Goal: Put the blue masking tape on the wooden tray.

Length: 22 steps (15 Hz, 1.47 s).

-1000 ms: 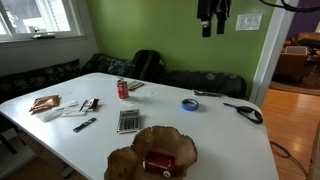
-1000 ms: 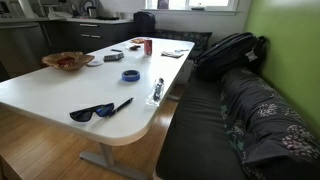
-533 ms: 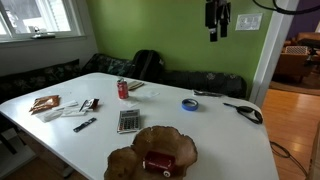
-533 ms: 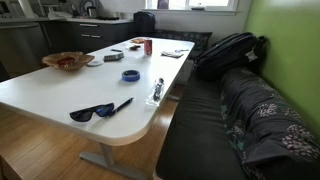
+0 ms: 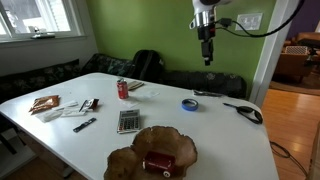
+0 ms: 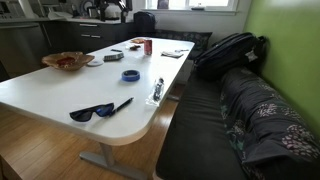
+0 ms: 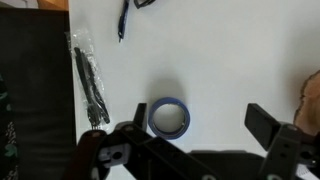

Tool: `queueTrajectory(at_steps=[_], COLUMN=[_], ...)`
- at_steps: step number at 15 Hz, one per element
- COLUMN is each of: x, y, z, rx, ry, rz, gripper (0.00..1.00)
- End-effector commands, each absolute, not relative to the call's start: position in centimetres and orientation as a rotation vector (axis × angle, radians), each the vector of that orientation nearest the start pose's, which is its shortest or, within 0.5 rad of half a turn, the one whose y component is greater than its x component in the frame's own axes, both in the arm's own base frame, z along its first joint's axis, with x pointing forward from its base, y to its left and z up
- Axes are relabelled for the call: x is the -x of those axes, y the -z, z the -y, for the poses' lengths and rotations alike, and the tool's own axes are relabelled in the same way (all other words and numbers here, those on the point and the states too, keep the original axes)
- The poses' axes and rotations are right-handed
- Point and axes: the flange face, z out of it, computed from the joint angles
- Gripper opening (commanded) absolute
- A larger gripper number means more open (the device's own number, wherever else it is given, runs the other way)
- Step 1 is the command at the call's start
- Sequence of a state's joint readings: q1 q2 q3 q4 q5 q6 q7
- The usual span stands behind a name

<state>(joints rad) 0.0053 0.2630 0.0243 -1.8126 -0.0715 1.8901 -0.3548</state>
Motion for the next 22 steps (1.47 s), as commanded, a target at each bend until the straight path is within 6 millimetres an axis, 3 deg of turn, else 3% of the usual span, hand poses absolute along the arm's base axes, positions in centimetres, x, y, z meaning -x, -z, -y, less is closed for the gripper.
queueTrajectory(at_steps=[1, 4, 8, 11, 13, 17, 22], x=[-66.2, -69.2, -71.8, -72.2, -72.1, -72.1, -72.3], y=[-32.2, -27.2, -21.7, -19.5, -19.9, -22.3, -20.8], z=[-2.9, -5.4, -11.3, -15.5, -16.6, -15.9, -12.0], rx=[3.101, 3.113, 3.053, 3.059, 3.128, 3.235, 3.072], ry=[-0.421, -0.508, -0.481, -0.537, -0.601, -0.689, -0.699], rz=[0.854, 0.976, 0.994, 0.934, 0.810, 0.556, 0.549], gripper=[1.00, 1.00, 1.00, 1.00, 1.00, 1.00, 1.00])
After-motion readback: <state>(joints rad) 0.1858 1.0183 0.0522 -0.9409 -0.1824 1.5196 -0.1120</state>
